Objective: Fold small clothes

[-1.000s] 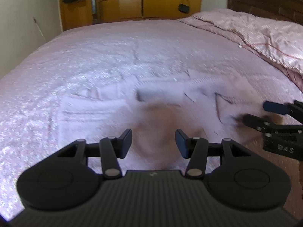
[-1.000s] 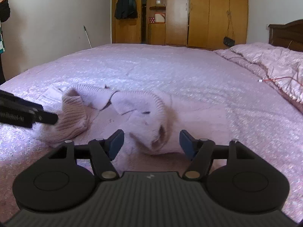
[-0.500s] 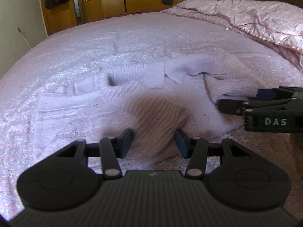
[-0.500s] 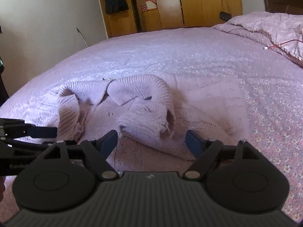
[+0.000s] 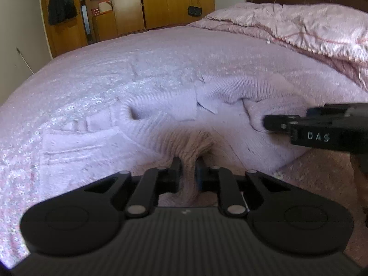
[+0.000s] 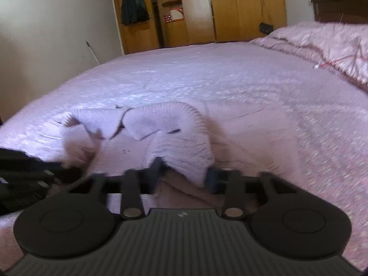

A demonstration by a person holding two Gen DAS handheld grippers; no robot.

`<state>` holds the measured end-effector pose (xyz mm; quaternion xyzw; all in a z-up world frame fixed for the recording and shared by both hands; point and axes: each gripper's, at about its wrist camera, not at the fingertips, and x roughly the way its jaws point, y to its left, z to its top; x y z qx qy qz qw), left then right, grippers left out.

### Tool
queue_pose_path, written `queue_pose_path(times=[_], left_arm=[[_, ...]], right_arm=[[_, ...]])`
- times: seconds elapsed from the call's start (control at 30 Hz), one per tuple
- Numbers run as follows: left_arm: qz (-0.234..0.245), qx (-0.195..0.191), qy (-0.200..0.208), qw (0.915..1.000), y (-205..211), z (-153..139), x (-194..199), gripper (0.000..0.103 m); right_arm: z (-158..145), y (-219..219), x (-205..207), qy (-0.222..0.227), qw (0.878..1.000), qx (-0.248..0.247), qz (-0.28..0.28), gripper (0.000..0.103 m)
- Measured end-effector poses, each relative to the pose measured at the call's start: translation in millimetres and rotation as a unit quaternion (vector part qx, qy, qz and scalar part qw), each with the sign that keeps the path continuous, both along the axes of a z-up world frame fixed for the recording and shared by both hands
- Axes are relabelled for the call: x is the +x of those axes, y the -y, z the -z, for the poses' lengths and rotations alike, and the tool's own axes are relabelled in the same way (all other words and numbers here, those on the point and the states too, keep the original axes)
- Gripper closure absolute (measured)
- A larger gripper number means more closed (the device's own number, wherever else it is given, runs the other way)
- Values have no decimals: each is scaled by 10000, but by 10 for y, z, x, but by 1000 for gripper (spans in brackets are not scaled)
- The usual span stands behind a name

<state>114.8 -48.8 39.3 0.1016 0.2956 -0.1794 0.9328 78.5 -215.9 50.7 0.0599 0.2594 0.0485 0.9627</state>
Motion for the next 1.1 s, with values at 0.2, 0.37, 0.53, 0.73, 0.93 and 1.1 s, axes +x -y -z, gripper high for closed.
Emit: queue_pose_path(times=[0.2,0.37,0.53,0.73,0.93,1.1], left_arm=[[-346,452,622,9964,-284,-358,136,88],[-875,488,843,9914,-640,-536,389,90],[-1396,814,779,9838,-872,-456,720,91],[-1522,1273,479,9790,-879,-163,1022,91],[-1634,1417,260,9760,-902,-37,1168,87],[-1704,1518,294,9732,-947,-68,1227,87]], right_arm=[[-257,119,74,160,9998,-76,7,90],[-511,235,232,367,9966,-737,82,97],[-574,386,531,326,9891,-1406,304,98],[-434,641,890,0,9834,-1712,598,98],[-391,771,753,-237,9938,-941,550,96],[-445,752,465,-323,9987,-254,315,88]])
